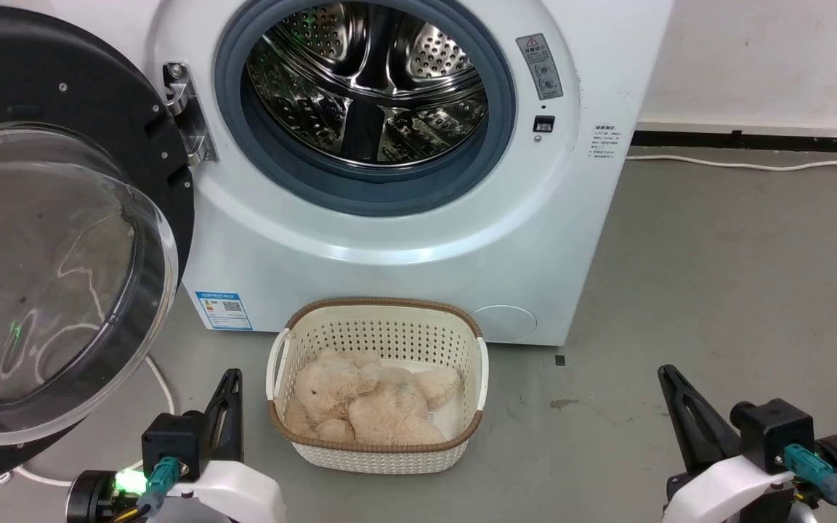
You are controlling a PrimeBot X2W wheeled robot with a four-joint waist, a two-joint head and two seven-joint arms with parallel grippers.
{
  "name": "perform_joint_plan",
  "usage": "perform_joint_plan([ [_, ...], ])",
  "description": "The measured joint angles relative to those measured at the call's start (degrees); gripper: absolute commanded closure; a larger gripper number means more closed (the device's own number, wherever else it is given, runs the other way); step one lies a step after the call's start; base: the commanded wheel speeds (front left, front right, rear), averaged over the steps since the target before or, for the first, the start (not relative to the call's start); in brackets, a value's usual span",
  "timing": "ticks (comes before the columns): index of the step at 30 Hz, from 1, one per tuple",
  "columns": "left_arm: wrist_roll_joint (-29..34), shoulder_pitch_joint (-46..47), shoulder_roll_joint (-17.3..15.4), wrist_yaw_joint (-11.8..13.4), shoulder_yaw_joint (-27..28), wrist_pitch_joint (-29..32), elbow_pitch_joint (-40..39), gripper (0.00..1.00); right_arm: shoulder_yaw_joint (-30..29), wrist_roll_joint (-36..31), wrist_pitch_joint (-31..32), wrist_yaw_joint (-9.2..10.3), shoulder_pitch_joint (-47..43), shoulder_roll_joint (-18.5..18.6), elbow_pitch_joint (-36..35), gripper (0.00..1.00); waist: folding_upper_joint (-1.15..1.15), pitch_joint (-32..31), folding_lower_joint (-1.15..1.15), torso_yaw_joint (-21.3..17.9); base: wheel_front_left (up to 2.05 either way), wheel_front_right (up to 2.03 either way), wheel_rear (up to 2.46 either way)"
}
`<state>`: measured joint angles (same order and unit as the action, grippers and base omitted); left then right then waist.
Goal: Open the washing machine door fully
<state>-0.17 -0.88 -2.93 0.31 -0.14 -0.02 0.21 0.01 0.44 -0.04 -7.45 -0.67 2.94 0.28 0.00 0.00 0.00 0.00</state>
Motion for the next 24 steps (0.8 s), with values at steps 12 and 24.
perform_joint_plan([
  [12, 0.0, 0.0, 0.0, 0.0, 0.0, 0.0, 0.0, 1.00, 0.0, 0.0, 0.0, 0.00, 0.0, 0.0, 0.0, 1.00, 0.00, 0.0, 0.00, 0.0, 0.00, 0.00, 0.00],
  [24, 0.0, 0.0, 0.0, 0.0, 0.0, 0.0, 0.0, 1.00, 0.0, 0.0, 0.0, 0.00, 0.0, 0.0, 0.0, 1.00, 0.00, 0.0, 0.00, 0.0, 0.00, 0.00, 0.00],
])
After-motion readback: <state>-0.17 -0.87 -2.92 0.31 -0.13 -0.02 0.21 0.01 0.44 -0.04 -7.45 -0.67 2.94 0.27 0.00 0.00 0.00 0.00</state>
